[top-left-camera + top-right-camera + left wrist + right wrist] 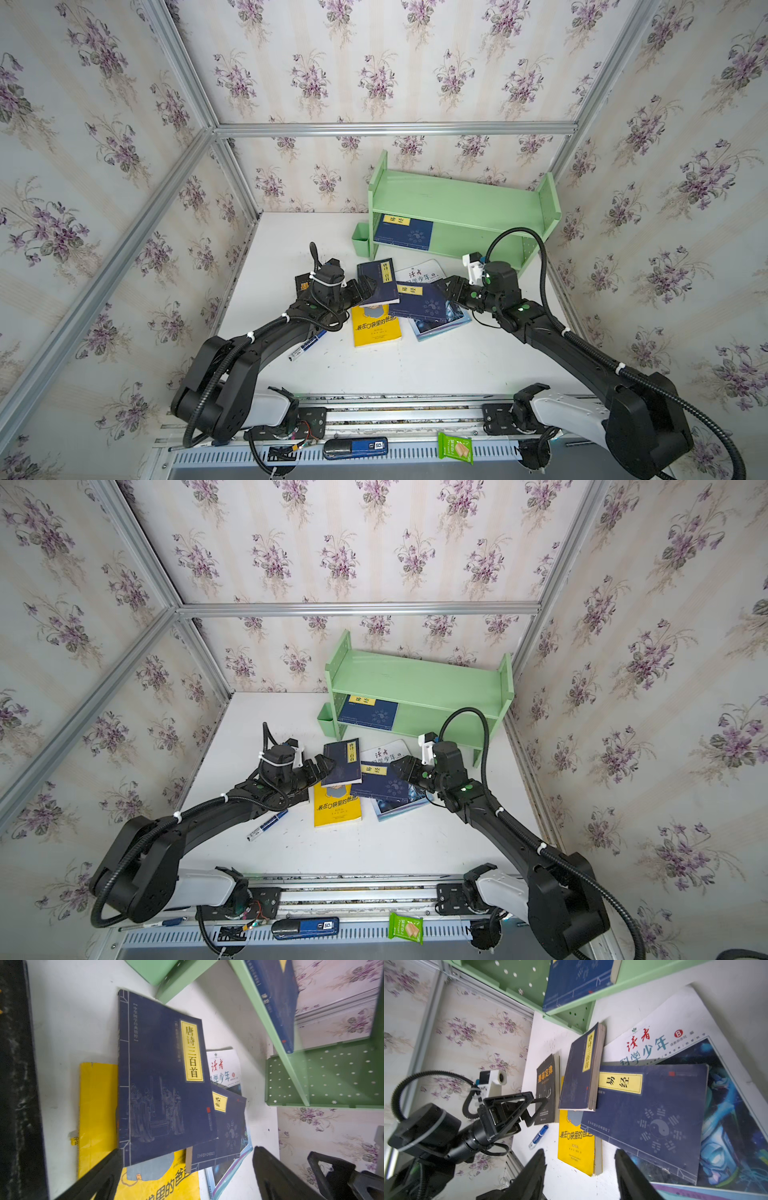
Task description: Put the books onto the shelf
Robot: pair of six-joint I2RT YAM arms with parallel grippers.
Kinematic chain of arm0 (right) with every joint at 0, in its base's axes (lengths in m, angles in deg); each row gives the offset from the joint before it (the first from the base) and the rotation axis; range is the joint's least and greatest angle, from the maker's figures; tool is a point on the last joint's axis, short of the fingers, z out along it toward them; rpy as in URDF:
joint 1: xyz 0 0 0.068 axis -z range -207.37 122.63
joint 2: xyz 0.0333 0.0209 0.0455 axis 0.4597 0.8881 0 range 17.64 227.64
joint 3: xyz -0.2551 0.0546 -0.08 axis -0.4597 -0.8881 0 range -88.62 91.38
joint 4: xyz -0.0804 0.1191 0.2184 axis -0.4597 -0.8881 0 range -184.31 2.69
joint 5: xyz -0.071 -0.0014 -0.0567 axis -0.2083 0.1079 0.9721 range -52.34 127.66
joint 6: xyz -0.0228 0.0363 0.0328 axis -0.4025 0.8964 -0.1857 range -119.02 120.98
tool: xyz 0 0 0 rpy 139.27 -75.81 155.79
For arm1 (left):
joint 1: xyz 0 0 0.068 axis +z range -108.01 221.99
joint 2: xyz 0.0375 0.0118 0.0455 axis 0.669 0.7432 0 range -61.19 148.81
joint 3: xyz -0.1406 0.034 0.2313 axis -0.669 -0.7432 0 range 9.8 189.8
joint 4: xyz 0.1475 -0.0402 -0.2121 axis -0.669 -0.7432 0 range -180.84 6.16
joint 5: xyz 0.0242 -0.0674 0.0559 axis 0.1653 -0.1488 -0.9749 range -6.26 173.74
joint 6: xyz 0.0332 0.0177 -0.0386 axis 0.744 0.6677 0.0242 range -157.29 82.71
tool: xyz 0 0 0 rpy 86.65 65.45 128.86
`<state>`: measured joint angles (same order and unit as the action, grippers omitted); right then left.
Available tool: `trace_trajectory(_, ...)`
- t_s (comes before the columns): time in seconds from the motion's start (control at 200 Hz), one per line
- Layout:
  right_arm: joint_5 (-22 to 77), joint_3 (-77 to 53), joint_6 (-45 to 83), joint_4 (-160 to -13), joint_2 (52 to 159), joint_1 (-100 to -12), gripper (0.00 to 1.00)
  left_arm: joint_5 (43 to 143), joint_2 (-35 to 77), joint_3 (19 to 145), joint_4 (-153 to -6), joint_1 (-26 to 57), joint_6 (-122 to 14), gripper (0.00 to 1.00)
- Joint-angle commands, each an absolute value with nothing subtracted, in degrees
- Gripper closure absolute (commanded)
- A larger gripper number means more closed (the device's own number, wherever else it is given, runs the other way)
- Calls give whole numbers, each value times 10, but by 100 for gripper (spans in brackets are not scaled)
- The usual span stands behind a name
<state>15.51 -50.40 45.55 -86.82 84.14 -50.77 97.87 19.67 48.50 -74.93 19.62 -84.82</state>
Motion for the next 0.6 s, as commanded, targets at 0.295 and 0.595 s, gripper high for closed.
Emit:
trace_trajectory(0.295,314,-460,437,-751,983,-632,44,1047,285,524,-746,235,-815,1)
trace_trajectory(0.595,345,-383,401,-728,1114,-648,47,1058,325,542,-746,238,-798,12)
